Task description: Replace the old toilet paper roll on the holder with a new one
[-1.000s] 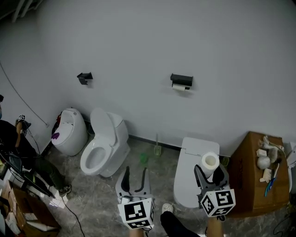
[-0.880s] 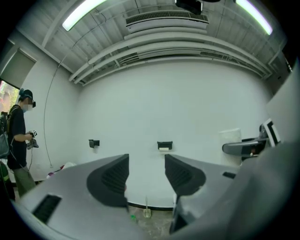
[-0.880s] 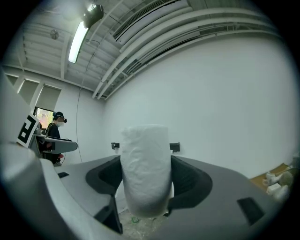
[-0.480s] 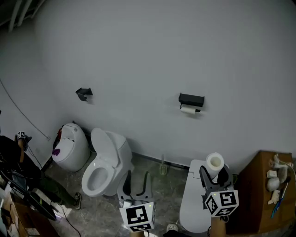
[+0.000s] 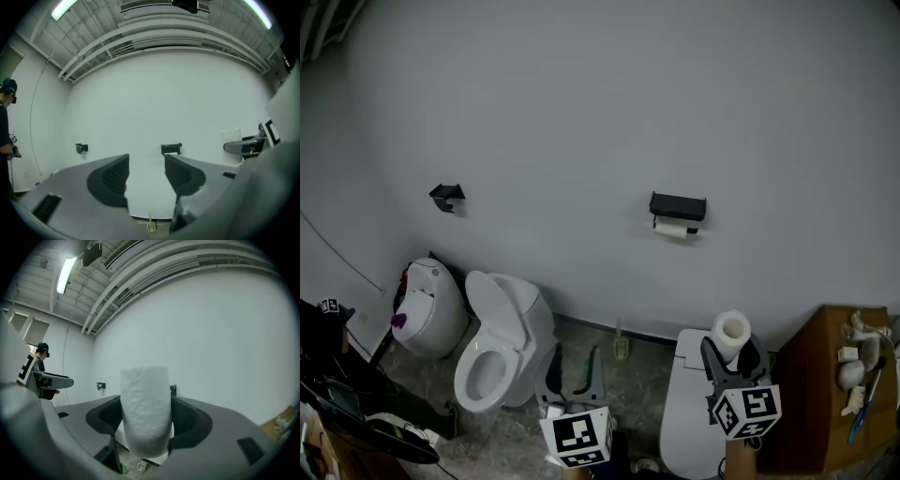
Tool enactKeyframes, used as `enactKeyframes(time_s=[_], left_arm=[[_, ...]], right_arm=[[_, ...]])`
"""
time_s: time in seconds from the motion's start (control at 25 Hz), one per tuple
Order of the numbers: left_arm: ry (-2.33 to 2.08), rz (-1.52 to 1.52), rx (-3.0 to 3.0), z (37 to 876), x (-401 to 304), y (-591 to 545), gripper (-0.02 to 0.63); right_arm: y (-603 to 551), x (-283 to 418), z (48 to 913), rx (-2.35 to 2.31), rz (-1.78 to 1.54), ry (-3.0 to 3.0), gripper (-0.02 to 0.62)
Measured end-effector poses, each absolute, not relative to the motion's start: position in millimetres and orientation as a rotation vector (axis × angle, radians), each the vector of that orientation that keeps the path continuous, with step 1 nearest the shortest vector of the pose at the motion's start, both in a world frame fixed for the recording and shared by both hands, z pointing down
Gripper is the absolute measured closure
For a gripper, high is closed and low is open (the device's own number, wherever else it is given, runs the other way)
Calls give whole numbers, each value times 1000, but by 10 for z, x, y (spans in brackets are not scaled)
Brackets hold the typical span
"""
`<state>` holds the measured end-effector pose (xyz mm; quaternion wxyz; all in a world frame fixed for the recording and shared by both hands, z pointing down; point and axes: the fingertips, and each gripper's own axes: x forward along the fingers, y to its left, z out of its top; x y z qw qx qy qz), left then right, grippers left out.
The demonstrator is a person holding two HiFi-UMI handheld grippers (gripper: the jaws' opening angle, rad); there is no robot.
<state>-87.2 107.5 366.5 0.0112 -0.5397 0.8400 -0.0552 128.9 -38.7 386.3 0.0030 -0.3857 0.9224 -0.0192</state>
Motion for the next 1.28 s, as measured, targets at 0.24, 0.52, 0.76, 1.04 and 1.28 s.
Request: enactKeyframes(time_s=[0.24, 0.52, 0.76, 1.04, 1.28], left_arm=[[2582, -160, -1726, 3699, -1139, 628, 385], [2482, -159, -1844, 3751, -1597, -101, 385], [2371, -176, -1966, 3702, -1996, -769, 385], [2219, -219, -2090, 3644, -2192, -1439, 385], [2113, -219, -2184, 3636, -2280, -1919, 385]], right_arm=[[-733, 1137, 3859, -1283, -41, 2850, 285], [-1232, 844, 3870, -1434, -34, 2762, 285], [-1618, 505, 3833, -1567, -47, 2687, 285], [-1936, 266, 3764, -1693, -46, 2607, 285], [-2219, 194, 3748, -1806, -51, 2520, 285]])
